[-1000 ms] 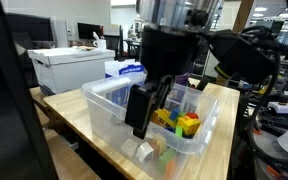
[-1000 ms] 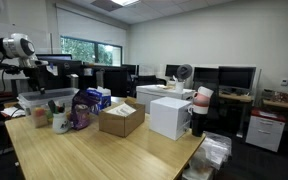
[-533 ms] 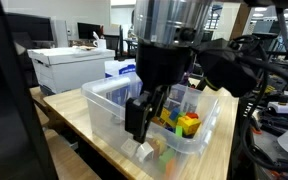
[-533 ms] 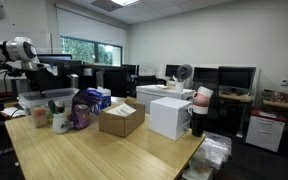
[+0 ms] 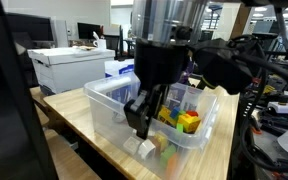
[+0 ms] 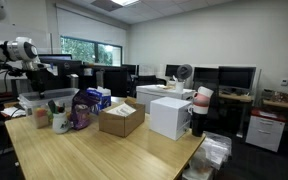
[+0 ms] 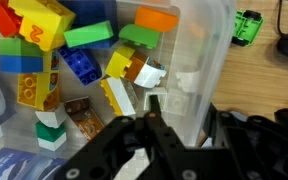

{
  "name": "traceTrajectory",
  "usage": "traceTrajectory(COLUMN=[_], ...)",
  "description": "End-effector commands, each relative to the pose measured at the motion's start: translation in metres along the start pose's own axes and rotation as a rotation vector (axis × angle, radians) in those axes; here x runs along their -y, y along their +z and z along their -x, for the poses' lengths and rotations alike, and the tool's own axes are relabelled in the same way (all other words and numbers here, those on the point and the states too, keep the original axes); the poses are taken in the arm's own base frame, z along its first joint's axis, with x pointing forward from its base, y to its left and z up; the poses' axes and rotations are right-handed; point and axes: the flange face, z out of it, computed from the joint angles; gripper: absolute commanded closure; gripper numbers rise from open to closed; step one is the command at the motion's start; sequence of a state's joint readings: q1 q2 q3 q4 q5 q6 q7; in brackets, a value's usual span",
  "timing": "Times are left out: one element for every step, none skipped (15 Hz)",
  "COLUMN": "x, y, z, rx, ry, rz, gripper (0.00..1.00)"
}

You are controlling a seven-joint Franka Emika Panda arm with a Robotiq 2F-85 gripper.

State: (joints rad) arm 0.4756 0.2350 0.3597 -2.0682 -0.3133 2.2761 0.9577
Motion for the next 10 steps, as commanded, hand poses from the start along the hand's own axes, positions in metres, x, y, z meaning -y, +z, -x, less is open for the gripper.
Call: traceTrajectory(x=[-0.011,-0.012,-0.015,-0.017,-0.021,-0.025,-0.029,-0.032,-0.036,-0.04], y=[-0.009,-0.01,-0.011,-0.012,-0.014,-0.016,-0.019,-0.021,-0.023,-0.027], z=[-0.003,-0.004,-0.005,-0.006,-0.007,-0.008,-0.009,-0.01,-0.01,-0.01], rx=[0.019,0.027,0.032,0.038,0.043,0.048,0.048,0.049,0.049,0.044], ry=[0.002,0.008,0.017,0.024,0.031,0.044,0.055,0.062,0.068,0.077], rz=[-0.049,-0.066,-0.08,-0.093,-0.105,-0.113,-0.123,-0.132,-0.141,-0.146], gripper=[0.85,0.91,0.93,0.95,0.96,0.96,0.96,0.95,0.96,0.95])
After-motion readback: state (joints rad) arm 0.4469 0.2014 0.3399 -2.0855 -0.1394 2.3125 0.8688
